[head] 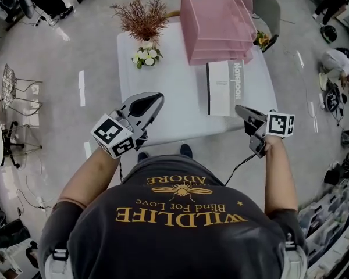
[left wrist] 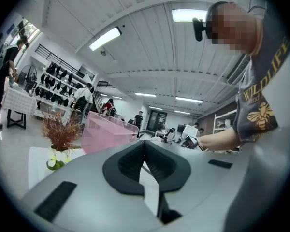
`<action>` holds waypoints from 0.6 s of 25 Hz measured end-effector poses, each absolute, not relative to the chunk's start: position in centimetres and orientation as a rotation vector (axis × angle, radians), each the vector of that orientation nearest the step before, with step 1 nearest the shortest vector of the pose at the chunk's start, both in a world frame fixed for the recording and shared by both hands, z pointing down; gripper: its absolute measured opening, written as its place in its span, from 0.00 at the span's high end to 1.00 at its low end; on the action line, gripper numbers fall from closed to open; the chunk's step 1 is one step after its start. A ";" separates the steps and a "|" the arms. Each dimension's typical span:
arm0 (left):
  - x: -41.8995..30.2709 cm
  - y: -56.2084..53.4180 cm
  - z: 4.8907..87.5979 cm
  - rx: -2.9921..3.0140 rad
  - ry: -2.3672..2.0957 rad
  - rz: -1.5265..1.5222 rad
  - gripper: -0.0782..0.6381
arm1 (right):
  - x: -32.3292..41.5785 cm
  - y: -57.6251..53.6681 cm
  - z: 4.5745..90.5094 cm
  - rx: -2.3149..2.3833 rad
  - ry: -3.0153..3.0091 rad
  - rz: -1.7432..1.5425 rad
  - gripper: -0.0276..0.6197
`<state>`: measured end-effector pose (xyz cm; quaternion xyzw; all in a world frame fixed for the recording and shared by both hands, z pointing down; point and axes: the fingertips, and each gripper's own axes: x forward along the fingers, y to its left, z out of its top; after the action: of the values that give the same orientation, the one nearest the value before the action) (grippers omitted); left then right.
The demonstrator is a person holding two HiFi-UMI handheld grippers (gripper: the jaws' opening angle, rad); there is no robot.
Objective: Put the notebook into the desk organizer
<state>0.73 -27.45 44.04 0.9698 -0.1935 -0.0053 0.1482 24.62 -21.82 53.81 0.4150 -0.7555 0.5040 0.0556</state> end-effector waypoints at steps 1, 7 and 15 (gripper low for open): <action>0.6 -27.9 43.4 2.797 -0.567 -0.024 0.89 | 24.9 -23.0 52.1 1.265 -2.331 1.492 0.95; 0.2 -30.6 40.1 2.838 -0.631 -0.083 0.89 | 27.0 -31.2 41.8 1.252 -2.533 1.200 0.95; -0.9 -36.2 36.0 2.903 -0.753 -0.108 0.89 | 30.0 -42.3 35.9 1.393 -2.469 1.113 0.95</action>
<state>-0.91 -36.21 36.01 0.9649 -0.2503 -0.0360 0.0704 30.04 -42.32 35.86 0.4570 -0.8097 0.3649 0.0481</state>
